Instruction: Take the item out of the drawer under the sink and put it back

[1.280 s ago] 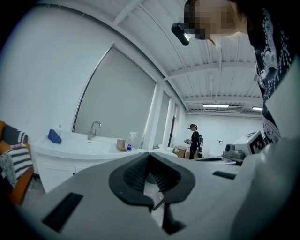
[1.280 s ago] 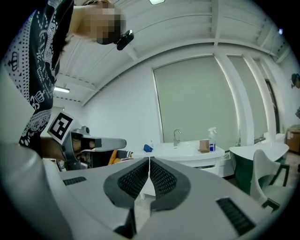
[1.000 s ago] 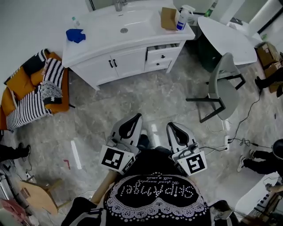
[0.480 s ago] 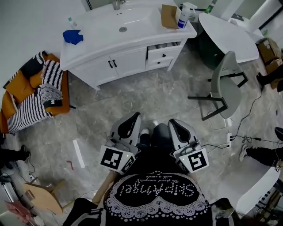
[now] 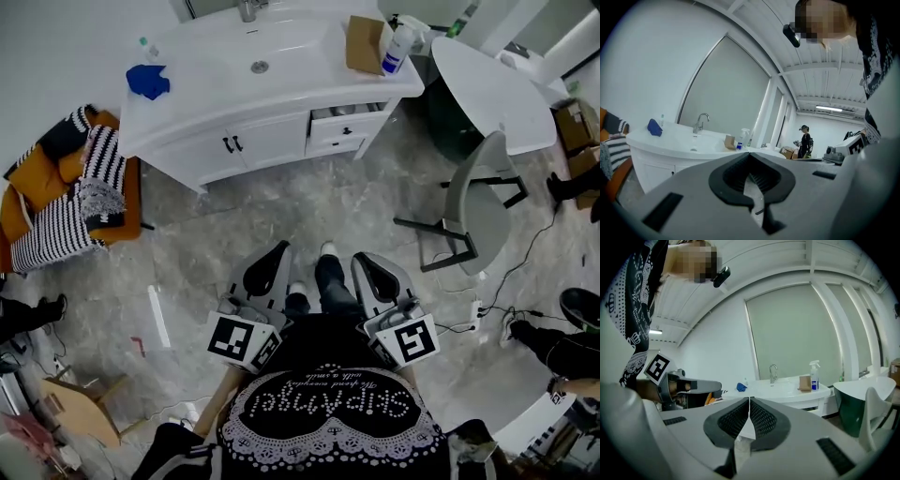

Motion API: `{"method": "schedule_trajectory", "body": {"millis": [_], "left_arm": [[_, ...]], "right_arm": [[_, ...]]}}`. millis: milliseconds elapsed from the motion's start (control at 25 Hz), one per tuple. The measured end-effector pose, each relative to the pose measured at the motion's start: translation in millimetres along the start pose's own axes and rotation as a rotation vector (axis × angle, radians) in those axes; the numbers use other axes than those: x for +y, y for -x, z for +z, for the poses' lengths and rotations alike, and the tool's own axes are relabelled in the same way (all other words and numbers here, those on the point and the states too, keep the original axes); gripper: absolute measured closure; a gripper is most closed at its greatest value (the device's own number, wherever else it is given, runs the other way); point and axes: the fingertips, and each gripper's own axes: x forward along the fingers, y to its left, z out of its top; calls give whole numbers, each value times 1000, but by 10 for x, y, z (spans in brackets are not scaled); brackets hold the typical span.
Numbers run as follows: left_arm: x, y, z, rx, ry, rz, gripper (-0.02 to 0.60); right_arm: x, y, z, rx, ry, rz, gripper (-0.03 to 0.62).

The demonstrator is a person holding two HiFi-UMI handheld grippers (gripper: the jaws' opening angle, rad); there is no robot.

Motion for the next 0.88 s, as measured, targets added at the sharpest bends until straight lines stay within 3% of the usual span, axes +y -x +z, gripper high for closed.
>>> {"method": "schedule_trajectory", "body": {"millis": [440,880], "left_arm": [[-186,-935,301,-56,-11,19,577],[-434,-1263,333,-87,-22,68,577]], "right_arm": [[-928,-305,341,-16,26,48,572],[-1392,-230,383,-24,29,90,572]]}}
